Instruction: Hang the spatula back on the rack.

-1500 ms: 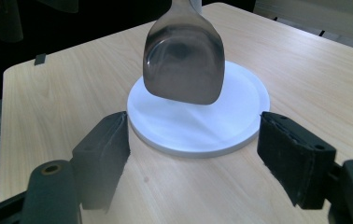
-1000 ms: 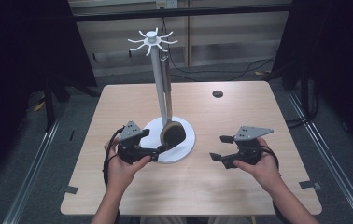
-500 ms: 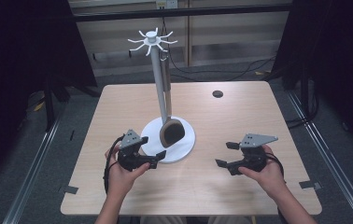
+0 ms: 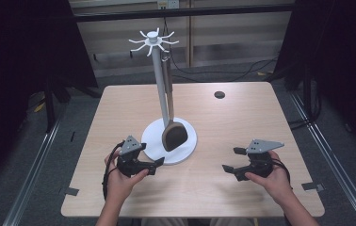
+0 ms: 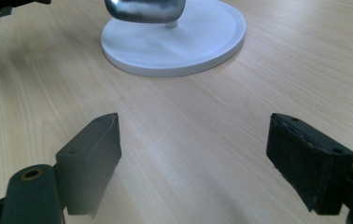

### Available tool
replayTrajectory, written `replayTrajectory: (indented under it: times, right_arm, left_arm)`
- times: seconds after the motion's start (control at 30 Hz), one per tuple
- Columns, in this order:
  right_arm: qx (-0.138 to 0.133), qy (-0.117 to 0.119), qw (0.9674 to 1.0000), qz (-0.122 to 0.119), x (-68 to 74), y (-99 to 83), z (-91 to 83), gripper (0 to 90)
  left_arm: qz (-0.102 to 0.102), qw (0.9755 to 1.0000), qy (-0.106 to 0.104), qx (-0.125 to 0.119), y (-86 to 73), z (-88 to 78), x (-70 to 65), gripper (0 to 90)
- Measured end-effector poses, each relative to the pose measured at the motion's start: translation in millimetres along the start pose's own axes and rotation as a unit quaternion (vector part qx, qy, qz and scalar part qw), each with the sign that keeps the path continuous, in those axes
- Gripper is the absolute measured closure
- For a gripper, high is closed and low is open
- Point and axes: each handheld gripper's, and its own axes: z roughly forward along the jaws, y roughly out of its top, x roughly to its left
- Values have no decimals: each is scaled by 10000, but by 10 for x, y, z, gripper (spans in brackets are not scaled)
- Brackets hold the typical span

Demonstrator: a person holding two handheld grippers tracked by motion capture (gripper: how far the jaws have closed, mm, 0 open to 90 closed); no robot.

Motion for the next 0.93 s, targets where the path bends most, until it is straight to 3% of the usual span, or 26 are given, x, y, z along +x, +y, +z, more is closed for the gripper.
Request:
replayTrajectory:
  times: [0.27, 0.67, 0.93]
  right_arm:
    - [104, -109, 9999, 29, -44, -79, -26, 140]
    - [140, -241, 9995, 120, -120, -141, -82, 119]
    - [234, -188, 9995, 4, -111, -150, -51, 88]
  left_arm:
    - [56, 10000, 33, 49, -62, -11, 29, 69]
    - [-68, 10000, 41, 13, -122, -49, 86, 67]
    - [-17, 10000, 12, 8, -126, -19, 70, 66]
